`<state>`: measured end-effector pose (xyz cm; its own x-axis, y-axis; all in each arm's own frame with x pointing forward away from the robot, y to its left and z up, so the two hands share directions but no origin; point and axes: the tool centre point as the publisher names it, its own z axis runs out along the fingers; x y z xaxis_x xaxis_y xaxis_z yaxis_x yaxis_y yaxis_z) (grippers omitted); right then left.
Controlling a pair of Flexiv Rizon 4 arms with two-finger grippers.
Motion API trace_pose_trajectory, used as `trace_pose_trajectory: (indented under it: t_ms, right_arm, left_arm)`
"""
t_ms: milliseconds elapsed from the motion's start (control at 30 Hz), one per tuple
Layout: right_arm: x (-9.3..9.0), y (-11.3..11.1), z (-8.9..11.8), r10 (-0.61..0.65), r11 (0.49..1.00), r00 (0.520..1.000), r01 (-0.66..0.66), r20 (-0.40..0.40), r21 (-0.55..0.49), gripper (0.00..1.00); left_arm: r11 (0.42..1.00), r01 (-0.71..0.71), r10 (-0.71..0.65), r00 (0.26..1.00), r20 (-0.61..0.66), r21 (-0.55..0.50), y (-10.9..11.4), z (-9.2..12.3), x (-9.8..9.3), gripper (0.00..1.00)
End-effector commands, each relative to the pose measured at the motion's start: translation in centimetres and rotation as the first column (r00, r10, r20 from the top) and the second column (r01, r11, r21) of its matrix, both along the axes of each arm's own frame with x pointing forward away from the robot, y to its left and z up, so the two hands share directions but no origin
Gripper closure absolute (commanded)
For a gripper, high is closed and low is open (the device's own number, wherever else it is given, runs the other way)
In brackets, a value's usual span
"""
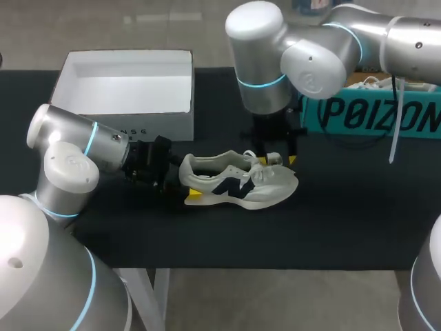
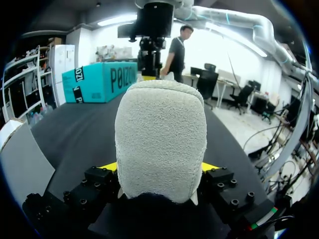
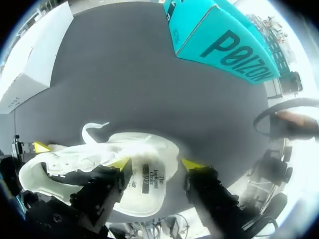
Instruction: Take the shoe out of the shoebox, open the shoe tongue, remove and reinsert the insole, then place the shoe into the shoebox
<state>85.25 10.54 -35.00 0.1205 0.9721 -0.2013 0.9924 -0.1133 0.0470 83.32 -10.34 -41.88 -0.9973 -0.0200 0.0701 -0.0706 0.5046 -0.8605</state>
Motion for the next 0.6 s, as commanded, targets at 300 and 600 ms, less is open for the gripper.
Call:
trace_pose_trajectory:
  t_ms: [300, 600]
  right_arm:
    - [0.3, 3.2, 8.1, 0.576, 0.744, 0.812, -0.570, 0.098, 0.349, 0.00]
    - [-0.6, 4.0, 9.8, 0.737, 0.528, 0.669, -0.661, 0.099, 0.534, 0.00]
  left_arm:
    - [1.000, -0.001, 0.001, 1.000, 0.001, -0.001, -0.1, 0.0, 0.0, 1.00]
    - [1.000, -0.001, 0.001, 1.000, 0.001, -0.001, -0.1, 0.0, 0.0, 1.00]
